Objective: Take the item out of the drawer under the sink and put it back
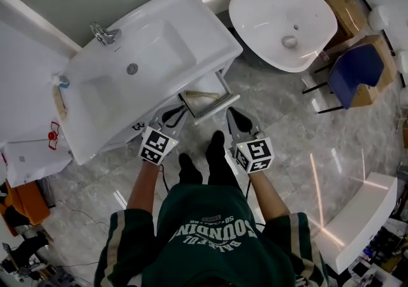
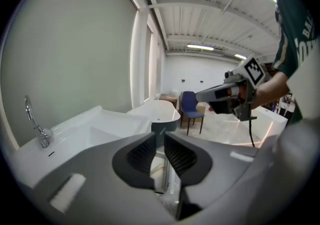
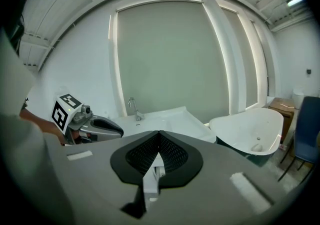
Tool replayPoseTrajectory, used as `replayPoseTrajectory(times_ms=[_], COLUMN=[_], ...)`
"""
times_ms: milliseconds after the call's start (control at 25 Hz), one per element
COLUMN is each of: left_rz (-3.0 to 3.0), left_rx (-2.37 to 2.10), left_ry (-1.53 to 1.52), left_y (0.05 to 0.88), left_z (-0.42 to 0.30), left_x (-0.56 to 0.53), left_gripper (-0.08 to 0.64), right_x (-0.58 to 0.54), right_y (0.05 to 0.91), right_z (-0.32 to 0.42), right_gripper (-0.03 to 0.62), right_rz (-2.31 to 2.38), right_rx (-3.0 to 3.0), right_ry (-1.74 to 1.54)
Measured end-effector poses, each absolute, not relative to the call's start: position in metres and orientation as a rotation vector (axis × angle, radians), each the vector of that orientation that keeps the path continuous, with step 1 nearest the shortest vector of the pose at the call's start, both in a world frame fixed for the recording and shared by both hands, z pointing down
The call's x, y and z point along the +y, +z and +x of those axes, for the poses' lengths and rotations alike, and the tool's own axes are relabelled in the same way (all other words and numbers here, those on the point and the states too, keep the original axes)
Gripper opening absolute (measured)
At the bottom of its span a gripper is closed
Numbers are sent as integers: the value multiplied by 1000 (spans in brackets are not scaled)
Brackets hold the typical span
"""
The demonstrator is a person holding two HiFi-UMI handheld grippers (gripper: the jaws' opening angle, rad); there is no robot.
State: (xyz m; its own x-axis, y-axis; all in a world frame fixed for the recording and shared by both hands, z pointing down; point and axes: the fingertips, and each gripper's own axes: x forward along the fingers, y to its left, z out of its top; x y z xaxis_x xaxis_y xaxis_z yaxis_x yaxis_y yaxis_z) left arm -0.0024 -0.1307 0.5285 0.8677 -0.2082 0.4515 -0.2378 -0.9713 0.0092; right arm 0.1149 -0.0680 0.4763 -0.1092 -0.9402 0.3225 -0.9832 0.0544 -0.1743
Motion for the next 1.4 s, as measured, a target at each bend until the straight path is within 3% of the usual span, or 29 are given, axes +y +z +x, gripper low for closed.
replayPoseTrajectory(times_ms=[200, 280, 360, 1400], left_rz=[2995, 2987, 2986, 2790], left_rx=[-249, -219, -191, -55], left_ry=[809, 839, 874, 1349], left_y=[545, 555, 565, 762], left_z=[18, 24, 31, 111], left_x=[-123, -124, -125, -142], left_gripper=[73, 164, 174, 175], right_x=[-61, -61, -60, -70], right_y=[489, 496, 504, 591], right_z=[134, 139, 141, 193], right_gripper=[2, 2, 2, 2], right_rz=[2041, 2051, 2037, 1944], right_rx=[-2149, -2140, -2128, -2094], right_ry=[590, 594, 628, 811])
